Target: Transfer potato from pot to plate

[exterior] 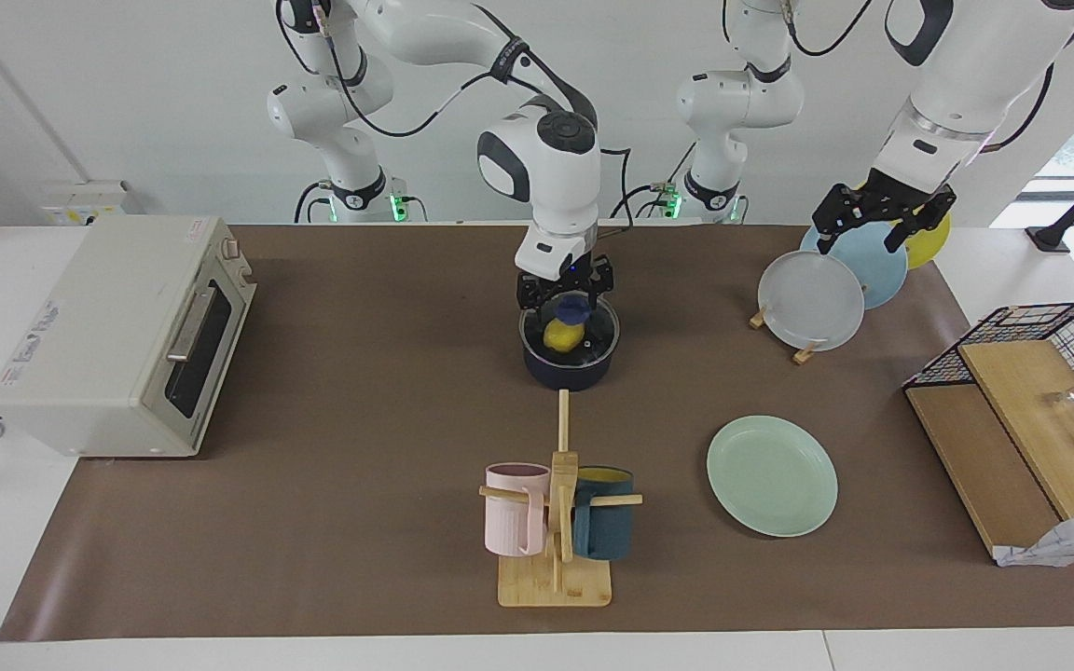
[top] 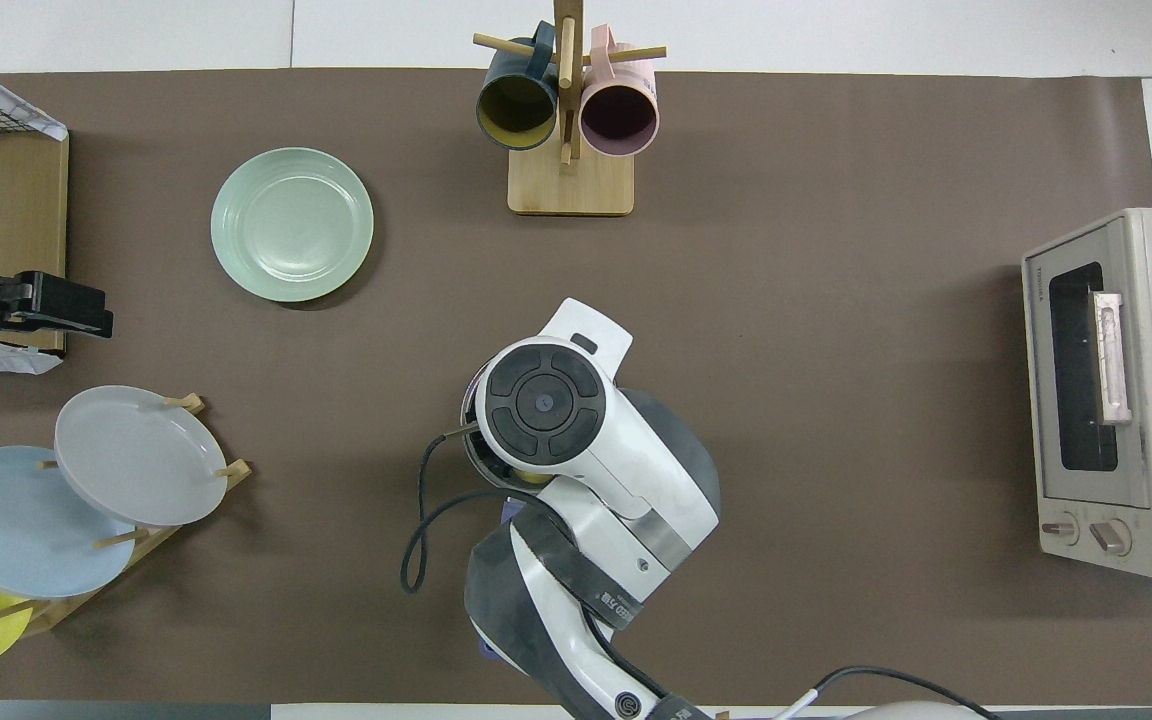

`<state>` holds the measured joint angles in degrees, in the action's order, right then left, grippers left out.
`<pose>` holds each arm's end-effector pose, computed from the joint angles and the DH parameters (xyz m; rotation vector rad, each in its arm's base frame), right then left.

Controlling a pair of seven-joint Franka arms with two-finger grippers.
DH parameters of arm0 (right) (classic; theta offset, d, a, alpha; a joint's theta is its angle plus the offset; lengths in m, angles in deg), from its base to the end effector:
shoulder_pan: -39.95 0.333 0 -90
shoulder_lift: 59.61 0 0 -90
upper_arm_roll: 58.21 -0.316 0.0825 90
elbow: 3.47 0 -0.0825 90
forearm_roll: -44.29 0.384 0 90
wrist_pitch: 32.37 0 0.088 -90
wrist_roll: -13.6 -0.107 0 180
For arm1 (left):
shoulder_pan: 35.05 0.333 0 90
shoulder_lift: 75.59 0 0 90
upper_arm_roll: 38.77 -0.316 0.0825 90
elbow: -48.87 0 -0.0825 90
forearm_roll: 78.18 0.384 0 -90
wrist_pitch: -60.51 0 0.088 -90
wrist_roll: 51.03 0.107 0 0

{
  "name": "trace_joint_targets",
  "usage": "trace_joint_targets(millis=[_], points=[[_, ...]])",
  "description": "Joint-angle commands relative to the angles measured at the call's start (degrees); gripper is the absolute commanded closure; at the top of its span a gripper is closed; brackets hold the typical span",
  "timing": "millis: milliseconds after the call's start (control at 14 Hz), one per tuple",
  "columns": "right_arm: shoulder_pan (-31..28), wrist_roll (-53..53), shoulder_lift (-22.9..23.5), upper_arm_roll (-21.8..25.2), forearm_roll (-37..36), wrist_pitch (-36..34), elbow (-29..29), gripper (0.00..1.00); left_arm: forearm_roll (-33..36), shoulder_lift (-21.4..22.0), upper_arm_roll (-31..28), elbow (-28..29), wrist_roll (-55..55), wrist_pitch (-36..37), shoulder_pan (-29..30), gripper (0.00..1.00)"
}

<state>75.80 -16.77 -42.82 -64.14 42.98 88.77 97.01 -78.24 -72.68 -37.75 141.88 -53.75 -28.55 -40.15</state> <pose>0.4845 0.4247 0.4092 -3.0758 -0.3162 -0.0777 0.5334 -0.0576 0.6260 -3.1388 0.0931 0.0284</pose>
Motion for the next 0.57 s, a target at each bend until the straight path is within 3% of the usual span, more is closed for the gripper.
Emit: trace_joint_targets(millis=[0, 356, 498], points=[[1.4, -2.6, 2.1, -0.1, -1.3, 1.6, -0.5, 0.00, -0.6, 1.4, -0.7, 1.4, 0.1, -0.4, -0.4, 0.00], [1.4, -2.6, 2.1, -0.1, -3.2, 1.4, -0.3, 0.00, -0.6, 1.4, -0.7, 1.4, 0.1, -0.5, -0.4, 0.00], [1.3, -2.6, 2.2, -0.1, -3.2, 1.5, -0.5, 0.05, -0.6, 1.4, -0.7, 1.4, 0.1, -0.5, -0.4, 0.00]])
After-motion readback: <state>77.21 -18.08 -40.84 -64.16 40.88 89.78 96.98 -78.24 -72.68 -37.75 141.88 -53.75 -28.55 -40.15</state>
